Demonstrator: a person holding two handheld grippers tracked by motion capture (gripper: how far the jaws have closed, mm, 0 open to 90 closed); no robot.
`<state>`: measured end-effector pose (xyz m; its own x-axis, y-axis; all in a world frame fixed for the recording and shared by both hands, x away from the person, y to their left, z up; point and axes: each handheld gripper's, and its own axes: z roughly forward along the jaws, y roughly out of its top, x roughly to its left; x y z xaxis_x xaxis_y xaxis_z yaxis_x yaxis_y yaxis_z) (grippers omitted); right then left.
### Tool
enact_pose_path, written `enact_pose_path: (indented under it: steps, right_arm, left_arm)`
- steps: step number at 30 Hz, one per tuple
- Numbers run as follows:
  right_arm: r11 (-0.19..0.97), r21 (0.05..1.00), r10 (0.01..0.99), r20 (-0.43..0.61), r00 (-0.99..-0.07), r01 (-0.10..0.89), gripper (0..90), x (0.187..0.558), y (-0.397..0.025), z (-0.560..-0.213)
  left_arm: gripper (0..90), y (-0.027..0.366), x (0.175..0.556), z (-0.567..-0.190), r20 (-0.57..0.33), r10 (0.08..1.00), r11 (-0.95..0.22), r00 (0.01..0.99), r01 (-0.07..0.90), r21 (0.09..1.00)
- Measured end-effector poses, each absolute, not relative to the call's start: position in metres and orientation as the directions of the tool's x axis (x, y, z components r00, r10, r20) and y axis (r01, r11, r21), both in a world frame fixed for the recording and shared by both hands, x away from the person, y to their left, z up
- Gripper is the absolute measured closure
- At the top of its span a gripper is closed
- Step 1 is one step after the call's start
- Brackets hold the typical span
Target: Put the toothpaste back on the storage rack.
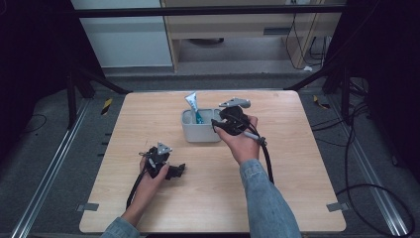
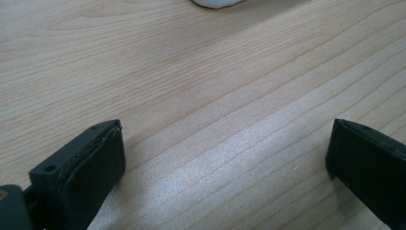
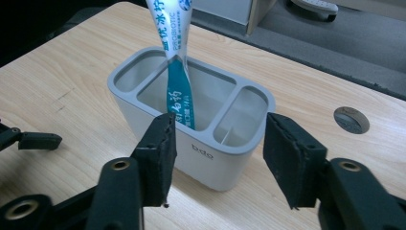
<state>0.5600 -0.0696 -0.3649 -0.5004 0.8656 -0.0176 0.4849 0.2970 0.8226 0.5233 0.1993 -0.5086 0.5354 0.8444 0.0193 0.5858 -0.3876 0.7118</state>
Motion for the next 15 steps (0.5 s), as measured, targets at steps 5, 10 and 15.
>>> enact_pose_path:
  steps: [5,10,15]
  right_arm:
    - [0.303,0.815,0.863,-0.014,-0.506,0.494,36.7,0.557,-0.078,-0.366]
    - [0.314,0.821,0.857,-0.03,-0.514,0.476,26.7,0.554,-0.085,-0.367]
    - [0.305,0.826,0.872,-0.041,-0.488,0.475,15.3,0.553,-0.092,-0.369]
  left_arm:
    - [0.0,0.199,0.524,-0.509,0.018,0.845,-0.385,0.534,0.585,0.714]
    - [0.0,0.199,0.524,-0.509,0.019,0.845,-0.386,0.535,0.585,0.713]
    - [0.0,0.198,0.524,-0.509,0.018,0.846,-0.383,0.532,0.586,0.714]
